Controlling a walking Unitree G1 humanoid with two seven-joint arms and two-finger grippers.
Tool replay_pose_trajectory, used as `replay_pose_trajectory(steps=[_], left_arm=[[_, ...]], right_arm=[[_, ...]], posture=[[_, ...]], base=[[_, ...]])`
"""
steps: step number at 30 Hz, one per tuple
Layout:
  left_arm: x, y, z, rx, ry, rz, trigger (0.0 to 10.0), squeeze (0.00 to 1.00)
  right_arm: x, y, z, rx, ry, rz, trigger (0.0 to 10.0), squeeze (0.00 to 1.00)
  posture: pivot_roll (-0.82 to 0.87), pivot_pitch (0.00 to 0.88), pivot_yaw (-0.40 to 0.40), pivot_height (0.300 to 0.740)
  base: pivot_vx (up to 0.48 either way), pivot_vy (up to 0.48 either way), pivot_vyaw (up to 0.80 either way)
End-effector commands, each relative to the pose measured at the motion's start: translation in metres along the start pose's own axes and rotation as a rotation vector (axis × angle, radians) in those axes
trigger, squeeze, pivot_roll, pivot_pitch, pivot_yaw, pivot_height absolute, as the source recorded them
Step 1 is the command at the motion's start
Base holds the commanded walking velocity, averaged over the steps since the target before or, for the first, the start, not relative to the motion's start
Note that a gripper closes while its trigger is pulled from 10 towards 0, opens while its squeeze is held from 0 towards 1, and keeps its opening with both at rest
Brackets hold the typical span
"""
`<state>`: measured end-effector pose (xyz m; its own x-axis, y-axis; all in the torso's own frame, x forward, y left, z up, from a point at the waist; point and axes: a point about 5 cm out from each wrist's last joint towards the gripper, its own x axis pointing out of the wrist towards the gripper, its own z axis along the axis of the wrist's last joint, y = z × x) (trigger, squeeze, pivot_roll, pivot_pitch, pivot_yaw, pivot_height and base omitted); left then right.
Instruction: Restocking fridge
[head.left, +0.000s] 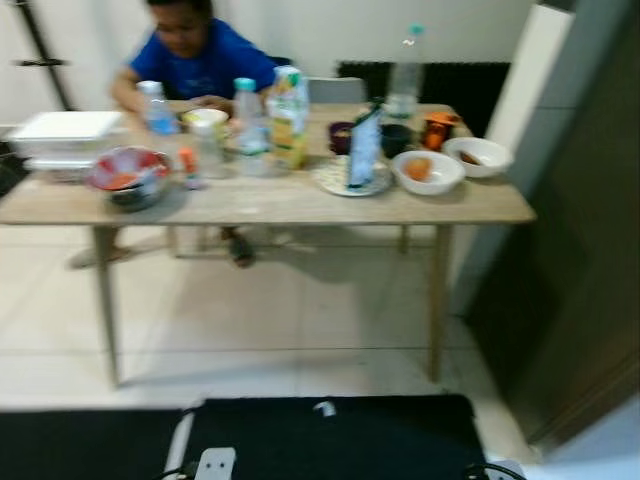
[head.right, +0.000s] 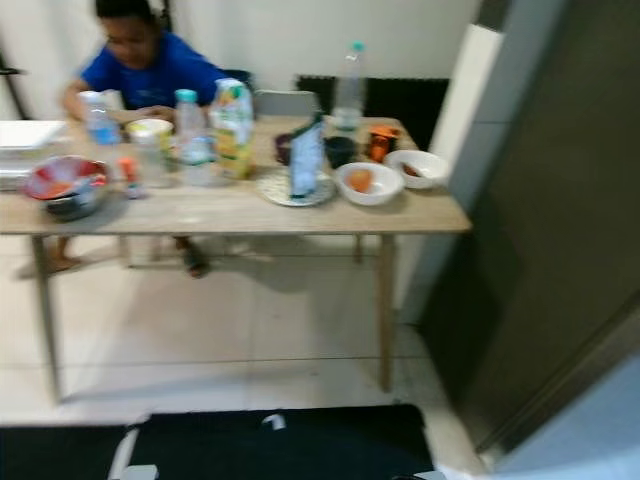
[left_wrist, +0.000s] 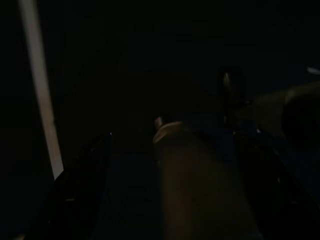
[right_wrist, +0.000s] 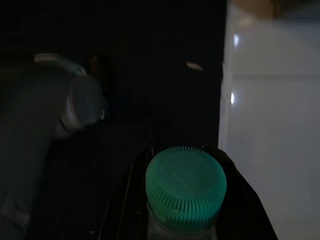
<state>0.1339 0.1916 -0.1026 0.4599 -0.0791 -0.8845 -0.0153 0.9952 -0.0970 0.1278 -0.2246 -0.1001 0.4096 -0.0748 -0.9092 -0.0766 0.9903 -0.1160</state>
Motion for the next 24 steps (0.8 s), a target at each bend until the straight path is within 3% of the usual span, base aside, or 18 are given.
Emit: replay_pose_trajectory(steps=[1,24], left_arm=[[0.0000,-0.0015,-0.0019,0.017,0.005,-0.008,10.0,0.00],[0.0010,-0.0047,0.0029,0.038,-0.012,-0.032,10.0,0.00]], right_arm=[[0.0004,-0.0002,0.0029,-0.002,-0.003,0.000,10.0,0.00],[0.0014,0.0042,0.0067,0.008,-0.004,0.013,10.0,0.00]], posture=[[-0.02,0.000,-0.021,0.740],[-0.03,0.000,-0.019,0.740]], base=[[0.000,0.000,-0.80],[0.000,0.000,-0.80]])
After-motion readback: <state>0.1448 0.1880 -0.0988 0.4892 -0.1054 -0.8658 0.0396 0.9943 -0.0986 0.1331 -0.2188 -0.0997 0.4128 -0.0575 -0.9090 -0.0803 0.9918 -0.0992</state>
